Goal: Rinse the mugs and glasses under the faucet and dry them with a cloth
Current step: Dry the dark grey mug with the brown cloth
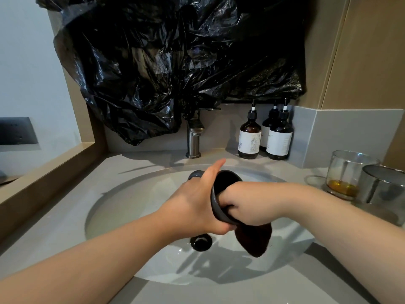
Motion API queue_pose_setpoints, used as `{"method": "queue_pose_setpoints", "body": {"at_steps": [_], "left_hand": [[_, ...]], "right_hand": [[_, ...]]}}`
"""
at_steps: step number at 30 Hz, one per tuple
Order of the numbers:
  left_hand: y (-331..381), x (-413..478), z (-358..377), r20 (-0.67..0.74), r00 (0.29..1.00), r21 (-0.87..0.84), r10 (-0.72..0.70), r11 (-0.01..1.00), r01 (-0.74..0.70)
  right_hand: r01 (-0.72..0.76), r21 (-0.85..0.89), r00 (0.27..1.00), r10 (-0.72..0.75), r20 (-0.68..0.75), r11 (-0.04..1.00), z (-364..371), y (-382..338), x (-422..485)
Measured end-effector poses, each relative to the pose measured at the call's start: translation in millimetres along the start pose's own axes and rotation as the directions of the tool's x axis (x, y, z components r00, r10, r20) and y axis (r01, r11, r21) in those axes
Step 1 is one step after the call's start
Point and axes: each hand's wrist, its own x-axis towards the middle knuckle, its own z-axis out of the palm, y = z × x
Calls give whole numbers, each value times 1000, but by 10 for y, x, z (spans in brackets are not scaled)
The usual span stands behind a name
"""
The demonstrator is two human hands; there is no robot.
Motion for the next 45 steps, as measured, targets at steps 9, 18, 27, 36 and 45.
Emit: {"method": "queue_pose_setpoints", "body": {"at_steps": [9, 18, 27, 36, 45], "left_hand": [[-20, 47, -5, 25, 999, -4, -23, 1000, 23], [-91, 63, -66, -7, 996, -25, -94, 995, 94], [-128, 105, -51, -30, 989, -90, -146, 986, 143], [-86, 46, -111, -134, 970, -215, -204, 961, 172], [-86, 41, -128, -118, 977, -191, -178, 970, 154]], "right_hand": [[104, -28, 986, -99, 132, 994, -146, 115, -182], [61, 87, 959, -34, -281, 994, -159, 263, -167], [49, -288, 950, -134, -282, 956, 21, 127, 42], [171, 406, 724, 166, -670, 898, -132, 203, -76], [-9, 264, 707, 193, -680, 964, 58, 168, 54]]}}
